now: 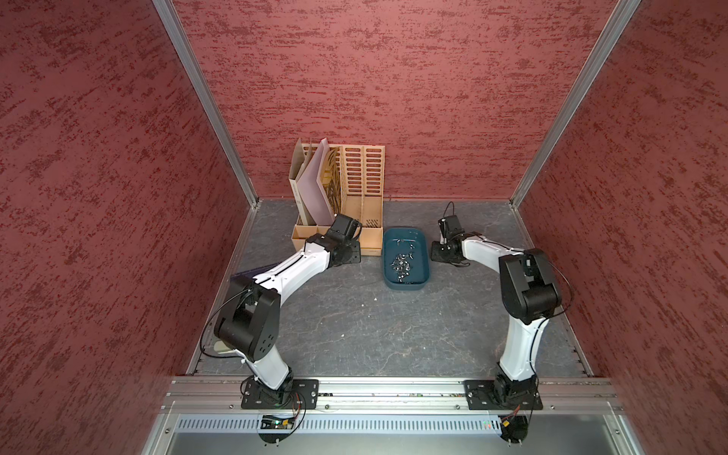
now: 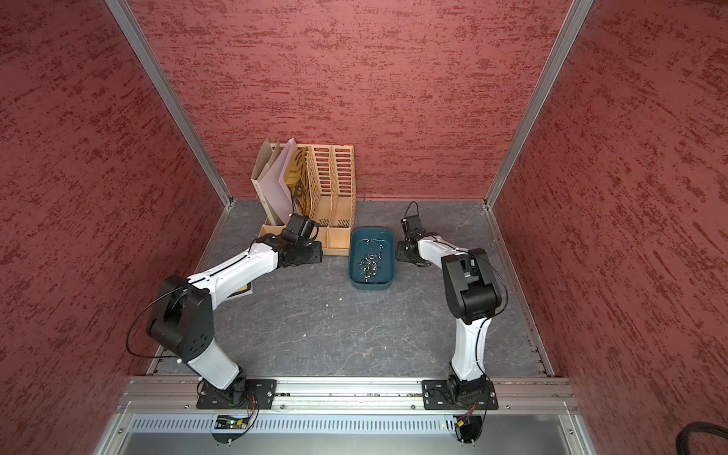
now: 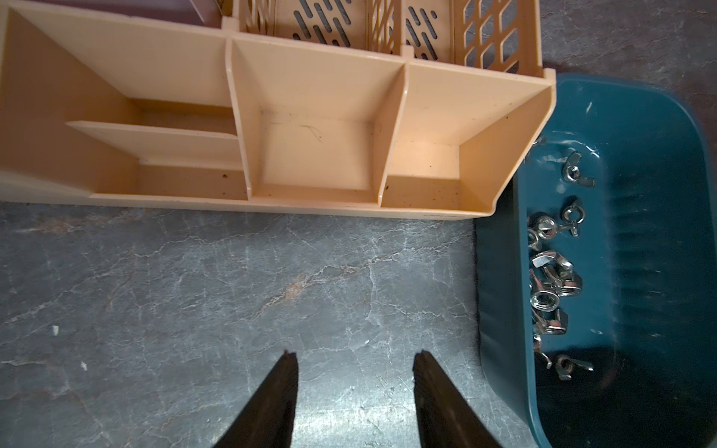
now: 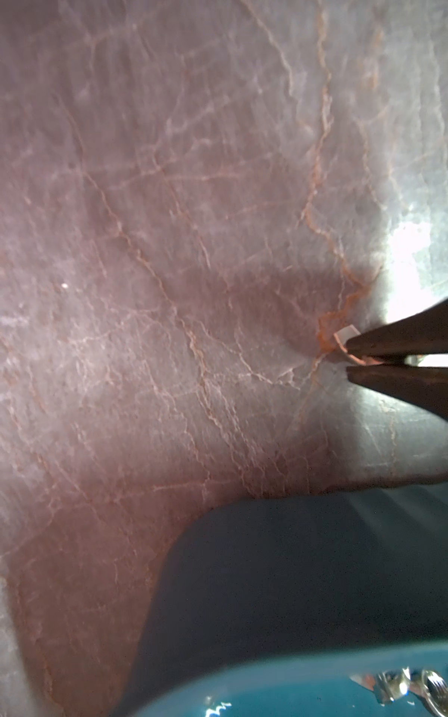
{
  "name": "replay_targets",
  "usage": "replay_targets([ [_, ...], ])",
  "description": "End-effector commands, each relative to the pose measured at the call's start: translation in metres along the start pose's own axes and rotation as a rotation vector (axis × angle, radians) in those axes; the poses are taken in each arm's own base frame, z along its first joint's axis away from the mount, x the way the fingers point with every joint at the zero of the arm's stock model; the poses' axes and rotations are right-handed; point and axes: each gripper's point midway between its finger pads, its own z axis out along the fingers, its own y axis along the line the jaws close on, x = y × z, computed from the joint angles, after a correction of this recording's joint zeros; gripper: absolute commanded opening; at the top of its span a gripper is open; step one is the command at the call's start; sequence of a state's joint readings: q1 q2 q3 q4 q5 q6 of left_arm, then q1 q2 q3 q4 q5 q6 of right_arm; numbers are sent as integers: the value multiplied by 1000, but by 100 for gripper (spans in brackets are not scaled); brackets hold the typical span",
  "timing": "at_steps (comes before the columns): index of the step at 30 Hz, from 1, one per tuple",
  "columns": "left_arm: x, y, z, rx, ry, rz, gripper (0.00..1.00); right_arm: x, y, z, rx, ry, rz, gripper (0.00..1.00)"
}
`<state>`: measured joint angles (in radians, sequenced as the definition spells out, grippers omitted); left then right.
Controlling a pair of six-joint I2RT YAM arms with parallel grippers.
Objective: Take out the wing nut from the storage box
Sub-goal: Place the wing nut at the center of the board, then pick up the wing nut from the storage box.
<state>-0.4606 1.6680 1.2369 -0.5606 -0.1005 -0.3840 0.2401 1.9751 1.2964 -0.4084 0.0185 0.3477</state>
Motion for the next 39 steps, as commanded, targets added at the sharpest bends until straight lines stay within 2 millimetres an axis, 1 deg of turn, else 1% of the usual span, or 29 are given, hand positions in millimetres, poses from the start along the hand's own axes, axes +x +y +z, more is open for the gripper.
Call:
replay_targets([
  [1, -3, -3, -4, -1, -13, 18, 52, 7, -1, 7, -3, 17, 7, 15],
  [5, -4, -2, -6, -2, -15, 18, 52, 6, -1, 5, -1, 12, 7, 23],
  [9, -4, -1, -8, 0, -25, 16, 52, 0, 1, -2, -2, -1, 2, 25],
  [18, -4, -4, -8, 18, -26, 5, 52, -25, 9, -50, -19, -81, -24, 32],
  [23, -2, -4, -5, 21, -22, 1, 52, -37, 25, -81, -50, -134, -50, 33],
  [26, -1, -4, -4, 19, -20, -1, 52, -43, 41, -96, -74, -158, -75, 34],
  [29, 0, -4, -3, 19, -17, -2, 52, -44, 67, -105, -114, -174, -116, 35],
  [32, 1, -5, -2, 22, -9, -2, 52, -43, 98, -108, -154, -172, -165, 35],
  [35, 2, -5, -2, 21, -4, -1, 52, -41, 128, -106, -191, -165, -208, 35],
  [39, 3, -6, -2, 23, -3, -2, 52, -38, 155, -88, -217, -136, -234, 35],
])
